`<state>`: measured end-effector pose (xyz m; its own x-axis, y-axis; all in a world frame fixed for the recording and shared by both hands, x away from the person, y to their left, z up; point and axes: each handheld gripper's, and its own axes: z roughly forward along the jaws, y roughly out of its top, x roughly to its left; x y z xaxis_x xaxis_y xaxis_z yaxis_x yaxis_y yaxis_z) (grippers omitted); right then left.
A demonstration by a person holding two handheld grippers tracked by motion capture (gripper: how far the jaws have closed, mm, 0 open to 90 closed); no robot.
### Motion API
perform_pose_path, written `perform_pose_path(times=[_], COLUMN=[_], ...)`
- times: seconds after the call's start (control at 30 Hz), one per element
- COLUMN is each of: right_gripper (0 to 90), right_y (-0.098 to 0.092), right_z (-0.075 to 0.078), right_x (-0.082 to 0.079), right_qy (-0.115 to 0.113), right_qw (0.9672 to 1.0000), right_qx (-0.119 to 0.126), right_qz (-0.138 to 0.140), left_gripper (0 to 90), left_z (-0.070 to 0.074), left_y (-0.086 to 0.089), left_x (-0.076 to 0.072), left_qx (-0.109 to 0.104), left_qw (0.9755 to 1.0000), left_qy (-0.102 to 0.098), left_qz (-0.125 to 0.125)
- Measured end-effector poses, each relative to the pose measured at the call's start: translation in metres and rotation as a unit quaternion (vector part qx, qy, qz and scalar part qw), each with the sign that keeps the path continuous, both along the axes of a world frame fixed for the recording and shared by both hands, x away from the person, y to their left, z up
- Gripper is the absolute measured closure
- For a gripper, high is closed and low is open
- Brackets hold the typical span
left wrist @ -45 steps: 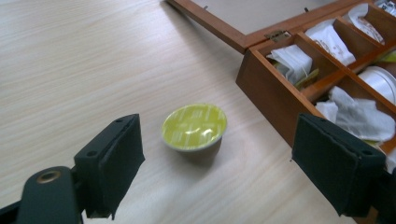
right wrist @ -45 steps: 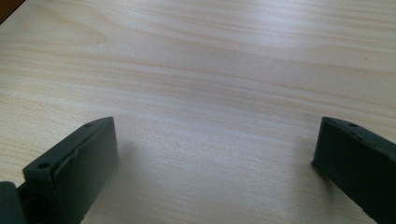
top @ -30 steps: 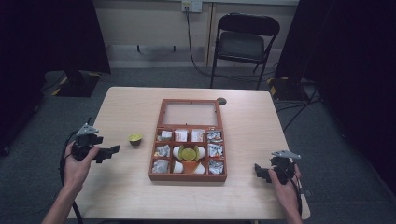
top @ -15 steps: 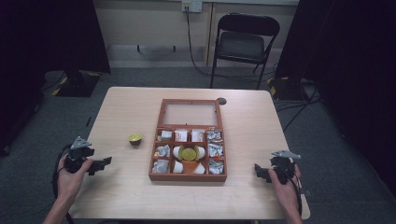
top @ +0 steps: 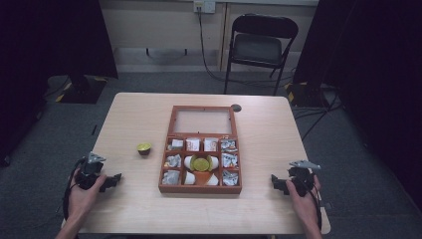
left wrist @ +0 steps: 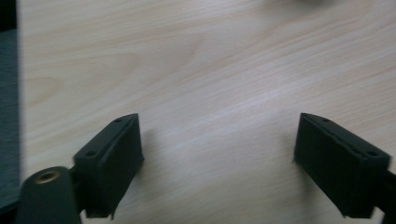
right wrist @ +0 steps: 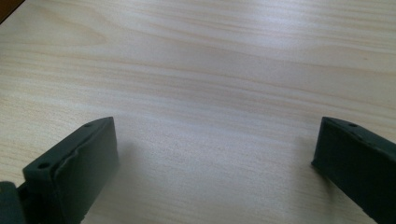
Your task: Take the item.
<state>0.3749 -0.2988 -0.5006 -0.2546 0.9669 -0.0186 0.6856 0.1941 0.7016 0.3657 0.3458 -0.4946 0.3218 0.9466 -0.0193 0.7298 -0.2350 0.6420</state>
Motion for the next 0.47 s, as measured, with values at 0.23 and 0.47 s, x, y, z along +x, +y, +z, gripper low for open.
perform_pose_path(times=[0.23, 0.47], right_gripper=[0.0, 0.0], right_y=[0.0, 0.0], right_z=[0.0, 0.0], right_x=[0.0, 0.0], right_qy=[0.0, 0.0], right_qw=[1.0, 1.0], right_qx=[0.0, 0.001], right_qz=[0.0, -0.001], left_gripper=[0.0, 0.0], left_z=[-0.012, -0.012], left_y=[0.009, 0.007], left_x=[0.0, 0.001], left_qx=[-0.016, -0.013], left_qw=[0.9989, 0.9988], left_qy=[-0.044, -0.043], left_qz=[0.0, 0.019])
